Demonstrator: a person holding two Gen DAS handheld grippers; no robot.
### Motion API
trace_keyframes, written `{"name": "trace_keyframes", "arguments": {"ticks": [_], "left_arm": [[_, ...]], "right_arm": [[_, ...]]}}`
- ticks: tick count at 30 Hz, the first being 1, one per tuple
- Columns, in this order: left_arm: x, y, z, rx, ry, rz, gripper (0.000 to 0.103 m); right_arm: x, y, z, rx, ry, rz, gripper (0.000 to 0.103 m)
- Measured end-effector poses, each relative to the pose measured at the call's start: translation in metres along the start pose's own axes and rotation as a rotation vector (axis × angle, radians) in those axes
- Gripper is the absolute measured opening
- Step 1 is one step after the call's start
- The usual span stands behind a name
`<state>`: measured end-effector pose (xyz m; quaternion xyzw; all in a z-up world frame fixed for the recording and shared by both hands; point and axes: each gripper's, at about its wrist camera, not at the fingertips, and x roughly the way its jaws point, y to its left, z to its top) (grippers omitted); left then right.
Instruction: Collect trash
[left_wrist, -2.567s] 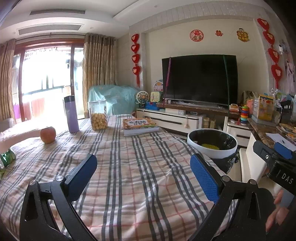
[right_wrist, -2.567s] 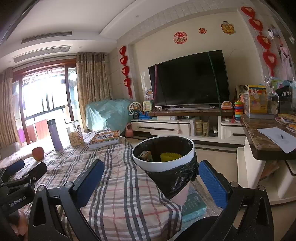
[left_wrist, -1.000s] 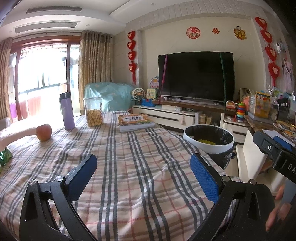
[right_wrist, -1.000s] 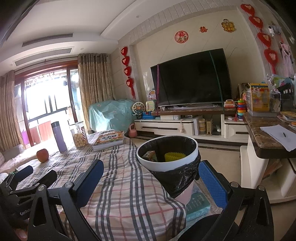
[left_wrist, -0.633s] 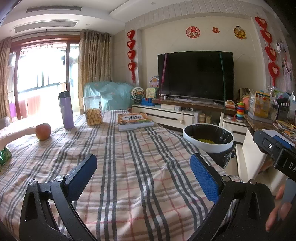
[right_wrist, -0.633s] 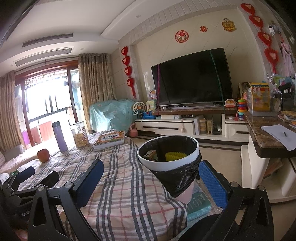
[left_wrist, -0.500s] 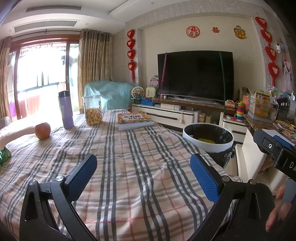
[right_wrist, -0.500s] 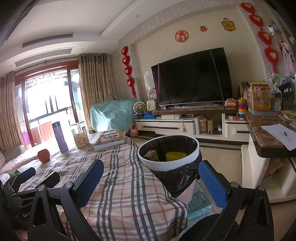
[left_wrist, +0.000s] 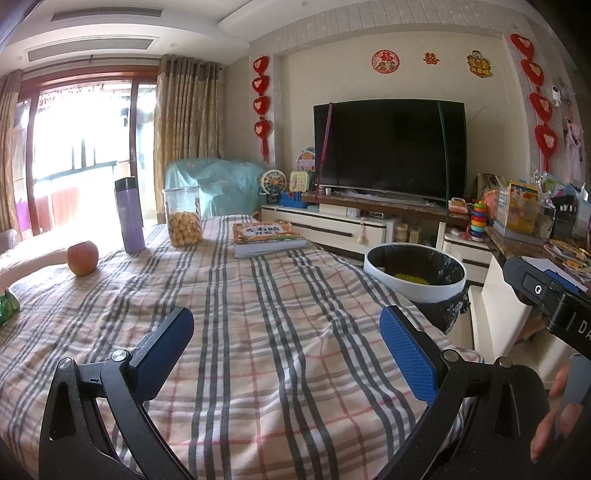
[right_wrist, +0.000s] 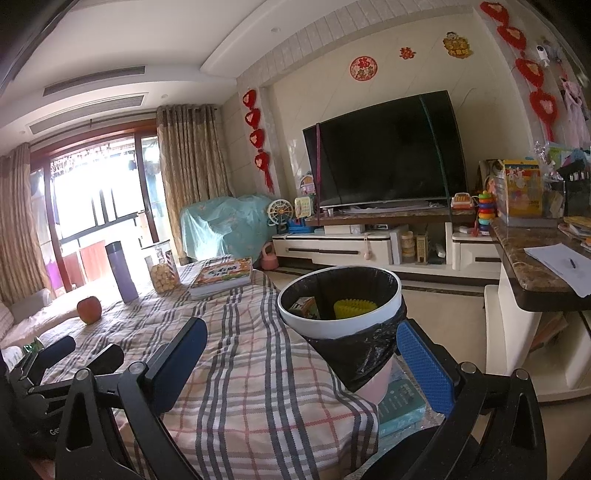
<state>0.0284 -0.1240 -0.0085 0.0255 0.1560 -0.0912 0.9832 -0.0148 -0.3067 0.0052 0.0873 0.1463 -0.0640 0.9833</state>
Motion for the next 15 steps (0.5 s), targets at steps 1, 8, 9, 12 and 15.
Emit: {"name": "trace_keyframes", "arguments": {"ticks": [1,8,9,12,15], "left_arm": [[0.0,0.0,0.0,0.0,0.0,0.0,0.103],[0.002,0.001,0.001,-0.003,0.001,-0.003,0.103],[0.002,0.001,0.001,-0.002,0.001,-0.004,0.103],[0.003,0.001,0.0,0.001,0.004,-0.005,0.103],[0.007,0.001,0.001,0.005,0.008,-0.008,0.103]], "right_arm": [[0.001,0.0,0.0,0.002,0.002,0.002,0.103],[0.004,0.002,0.002,0.009,0.013,0.012,0.103],[0.005,0.001,0.003,0.01,0.015,0.014,0.103],[0.008,0.0,0.003,0.01,0.021,0.018,0.103],[0.011,0.0,0.004,0.013,0.029,0.019,0.103]]}}
